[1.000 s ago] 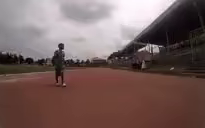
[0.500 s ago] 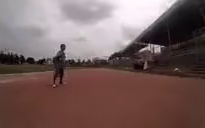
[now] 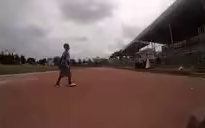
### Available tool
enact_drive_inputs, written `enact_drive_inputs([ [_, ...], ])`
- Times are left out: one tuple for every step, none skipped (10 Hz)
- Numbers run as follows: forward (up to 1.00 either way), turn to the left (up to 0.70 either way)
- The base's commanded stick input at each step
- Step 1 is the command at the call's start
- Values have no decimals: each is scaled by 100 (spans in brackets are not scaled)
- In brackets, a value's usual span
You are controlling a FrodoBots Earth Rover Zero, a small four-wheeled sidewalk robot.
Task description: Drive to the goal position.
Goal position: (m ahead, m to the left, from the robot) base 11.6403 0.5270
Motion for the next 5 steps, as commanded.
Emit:
enact_drive_inputs([
  [70,0],
  [70,0],
  [70,0],
  [70,0],
  [70,0],
])
